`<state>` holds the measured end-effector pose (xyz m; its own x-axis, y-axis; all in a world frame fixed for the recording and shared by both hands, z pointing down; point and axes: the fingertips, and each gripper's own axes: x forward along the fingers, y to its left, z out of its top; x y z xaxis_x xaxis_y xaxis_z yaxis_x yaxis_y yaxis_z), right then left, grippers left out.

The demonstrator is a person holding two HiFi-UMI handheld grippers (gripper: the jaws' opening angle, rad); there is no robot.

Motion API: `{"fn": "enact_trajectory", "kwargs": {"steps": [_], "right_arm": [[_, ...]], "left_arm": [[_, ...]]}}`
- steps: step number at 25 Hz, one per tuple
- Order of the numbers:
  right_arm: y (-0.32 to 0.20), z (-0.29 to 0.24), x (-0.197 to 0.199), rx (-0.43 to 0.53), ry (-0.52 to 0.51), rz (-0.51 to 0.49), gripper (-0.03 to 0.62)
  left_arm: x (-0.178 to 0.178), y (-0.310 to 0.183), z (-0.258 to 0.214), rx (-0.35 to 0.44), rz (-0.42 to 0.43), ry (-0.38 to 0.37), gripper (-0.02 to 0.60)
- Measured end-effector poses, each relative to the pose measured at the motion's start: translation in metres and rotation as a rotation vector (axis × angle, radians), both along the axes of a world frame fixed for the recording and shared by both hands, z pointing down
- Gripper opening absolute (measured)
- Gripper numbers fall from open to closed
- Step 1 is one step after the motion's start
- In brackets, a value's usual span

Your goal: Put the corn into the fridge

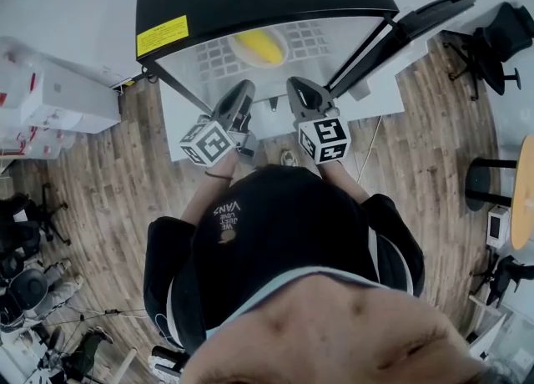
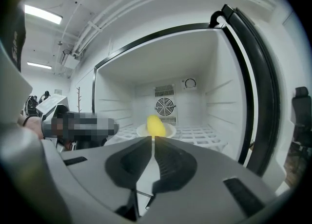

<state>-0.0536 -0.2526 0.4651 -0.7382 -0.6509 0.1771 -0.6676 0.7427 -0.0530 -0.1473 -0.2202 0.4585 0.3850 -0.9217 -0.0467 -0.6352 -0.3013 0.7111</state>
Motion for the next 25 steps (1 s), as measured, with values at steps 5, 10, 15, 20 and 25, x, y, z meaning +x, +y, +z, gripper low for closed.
{"fn": "enact_trajectory", "kwargs": {"steps": [5, 10, 15, 20, 25], "right_arm": [[0.008, 0.0, 0.002, 0.004, -0.009, 0.031, 0.026], [0.019, -0.002, 0.0, 0.013, -0.022, 0.043, 0.021], [0.031, 0.006, 0.0, -0.002, -0.019, 0.062, 0.02], [0.039, 0.012, 0.001, -0.011, -0.018, 0.082, 0.019], [0.044, 0.013, 0.004, -0.007, -0.023, 0.101, 0.02]], "left_arm": [[-0.002, 0.006, -0.001, 0.014, 0.019, -0.035, 0.045], [-0.003, 0.014, 0.004, 0.006, 0.052, -0.096, 0.04], [-0.003, 0.022, 0.009, 0.009, 0.081, -0.14, 0.041], [-0.003, 0.029, 0.014, 0.007, 0.106, -0.171, 0.035], [-0.004, 0.032, 0.017, 0.013, 0.118, -0.227, 0.034]]}}
